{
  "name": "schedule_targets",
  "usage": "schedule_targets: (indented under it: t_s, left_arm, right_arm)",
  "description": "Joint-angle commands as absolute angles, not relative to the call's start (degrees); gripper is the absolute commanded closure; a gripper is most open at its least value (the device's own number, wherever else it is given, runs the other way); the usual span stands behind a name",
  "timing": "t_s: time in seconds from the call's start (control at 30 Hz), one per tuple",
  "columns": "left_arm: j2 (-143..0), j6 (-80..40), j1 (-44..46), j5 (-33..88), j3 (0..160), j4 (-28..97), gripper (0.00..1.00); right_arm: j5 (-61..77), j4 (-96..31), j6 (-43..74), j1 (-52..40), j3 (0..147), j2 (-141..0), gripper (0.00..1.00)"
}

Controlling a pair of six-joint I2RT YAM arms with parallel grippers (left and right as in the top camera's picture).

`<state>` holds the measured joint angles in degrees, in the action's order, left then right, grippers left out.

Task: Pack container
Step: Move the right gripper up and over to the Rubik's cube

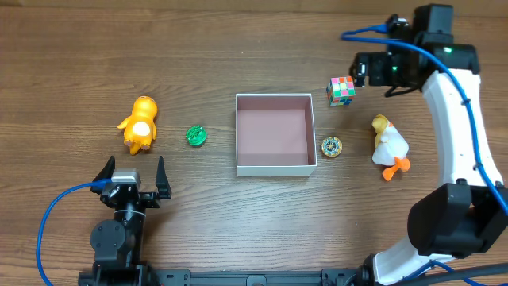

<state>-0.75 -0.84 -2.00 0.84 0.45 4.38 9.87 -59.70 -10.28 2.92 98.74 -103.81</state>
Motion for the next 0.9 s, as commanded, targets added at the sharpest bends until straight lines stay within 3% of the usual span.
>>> schedule_targets:
  t_s: [0.0,0.87]
  left_arm:
    - [-0.4,0.5,-2.3,0.5,0.3,4.4,0.0]
    - [-0.4,0.5,-2.3,0.5,0.3,4.4,0.0]
  right_arm:
    - [4.2,-58.2,-10.0,0.3,99.8,-105.4,0.0]
    - [3.2,-56.5,-5.8,-1.1,99.8,-116.7,0.0]
